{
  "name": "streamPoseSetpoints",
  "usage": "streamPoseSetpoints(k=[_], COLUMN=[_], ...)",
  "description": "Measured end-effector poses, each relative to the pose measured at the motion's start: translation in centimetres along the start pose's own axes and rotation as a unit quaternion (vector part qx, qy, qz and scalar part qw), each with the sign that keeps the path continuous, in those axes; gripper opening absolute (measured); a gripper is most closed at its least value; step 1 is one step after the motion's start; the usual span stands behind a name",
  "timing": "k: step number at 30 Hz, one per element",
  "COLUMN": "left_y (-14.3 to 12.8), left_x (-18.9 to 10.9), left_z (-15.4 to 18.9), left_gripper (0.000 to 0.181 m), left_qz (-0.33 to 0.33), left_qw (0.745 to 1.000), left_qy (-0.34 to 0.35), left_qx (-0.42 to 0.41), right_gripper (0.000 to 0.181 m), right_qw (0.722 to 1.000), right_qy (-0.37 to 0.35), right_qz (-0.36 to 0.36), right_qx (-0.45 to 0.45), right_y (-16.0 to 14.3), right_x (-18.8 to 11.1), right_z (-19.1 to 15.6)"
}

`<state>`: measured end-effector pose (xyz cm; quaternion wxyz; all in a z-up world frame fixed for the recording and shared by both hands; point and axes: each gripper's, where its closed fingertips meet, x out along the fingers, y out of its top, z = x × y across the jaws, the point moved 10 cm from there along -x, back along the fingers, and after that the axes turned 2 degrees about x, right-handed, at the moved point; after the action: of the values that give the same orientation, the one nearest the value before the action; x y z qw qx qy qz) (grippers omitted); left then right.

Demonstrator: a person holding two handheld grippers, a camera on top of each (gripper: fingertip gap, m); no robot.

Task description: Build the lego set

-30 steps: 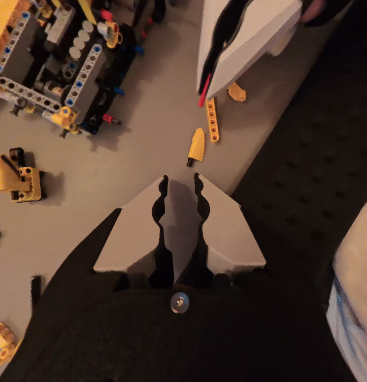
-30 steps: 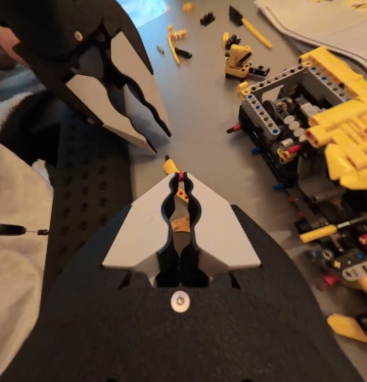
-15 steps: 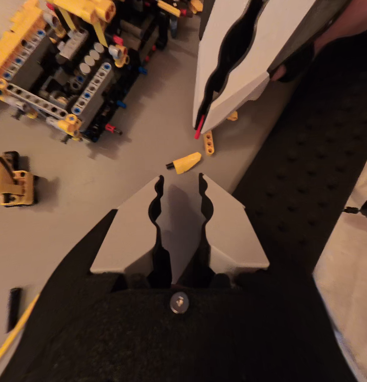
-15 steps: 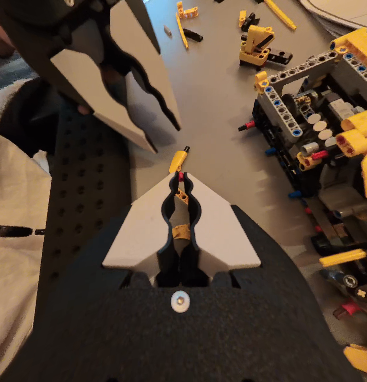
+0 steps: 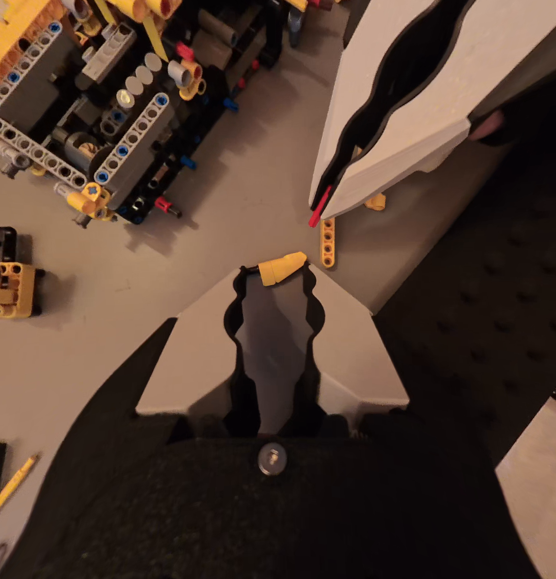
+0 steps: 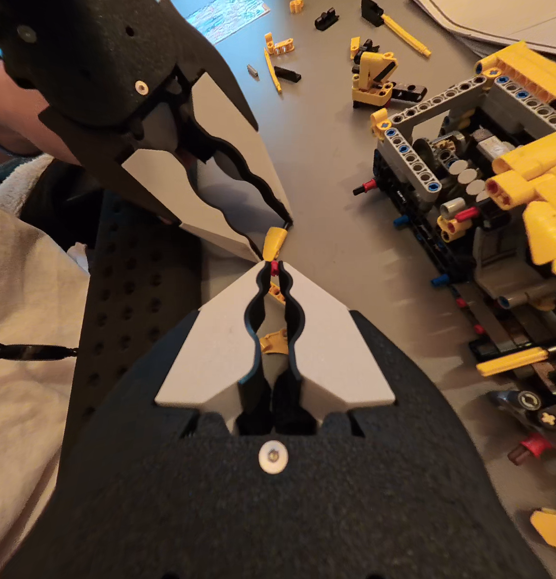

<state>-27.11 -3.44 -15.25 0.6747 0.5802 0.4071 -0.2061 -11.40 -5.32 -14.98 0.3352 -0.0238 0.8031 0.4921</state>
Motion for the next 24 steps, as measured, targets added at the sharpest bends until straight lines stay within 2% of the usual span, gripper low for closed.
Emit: streamPoseSetpoints(k=[2,4,6,9,11,13,14,17,18,24], left_y=[0.2,0.4,0.8,1.1,1.1,1.3,1.3,1.2,1.1,1.0], left_x=[0.1,-0.1,-0.7,-1.7,-1.9,-2.2,-2.2,-2.6,-2.6,-2.2], left_z=[-0.2,-0.3,0.2,1.1,1.3,1.1,1.0,0.8,0.7,0.5], left_gripper=[0.036,0.035,0.035,0.035,0.035,0.033,0.027,0.021,0.008,0.0], left_qz=[0.004,0.04,0.107,0.227,0.266,0.28,0.286,0.308,0.311,0.296], left_qw=[0.999,0.994,0.981,0.945,0.929,0.922,0.921,0.913,0.912,0.918], left_qy=[-0.003,0.017,0.036,0.067,0.081,0.096,0.095,0.09,0.089,0.08], left_qx=[0.033,0.097,0.161,0.226,0.244,0.248,0.248,0.251,0.252,0.251], right_gripper=[0.004,0.004,0.004,0.003,0.003,0.003,0.003,0.003,0.003,0.003], right_qw=[1.0,0.999,0.997,0.988,0.983,0.979,0.976,0.978,0.979,0.975], right_qy=[0.003,0.011,0.02,0.057,0.082,0.096,0.11,0.101,0.1,0.14], right_qz=[0.011,0.027,0.049,0.109,0.128,0.142,0.151,0.151,0.146,0.135], right_qx=[0.011,0.033,0.057,0.088,0.105,0.111,0.111,0.106,0.103,0.102], right_y=[0.0,0.1,0.2,0.7,0.7,0.7,0.8,0.8,0.7,0.8], right_x=[-0.2,-0.4,-0.9,-2.2,-2.7,-3.2,-3.5,-3.6,-3.5,-3.0], right_z=[0.2,0.5,0.9,1.1,1.4,1.5,1.4,1.5,1.4,0.9])
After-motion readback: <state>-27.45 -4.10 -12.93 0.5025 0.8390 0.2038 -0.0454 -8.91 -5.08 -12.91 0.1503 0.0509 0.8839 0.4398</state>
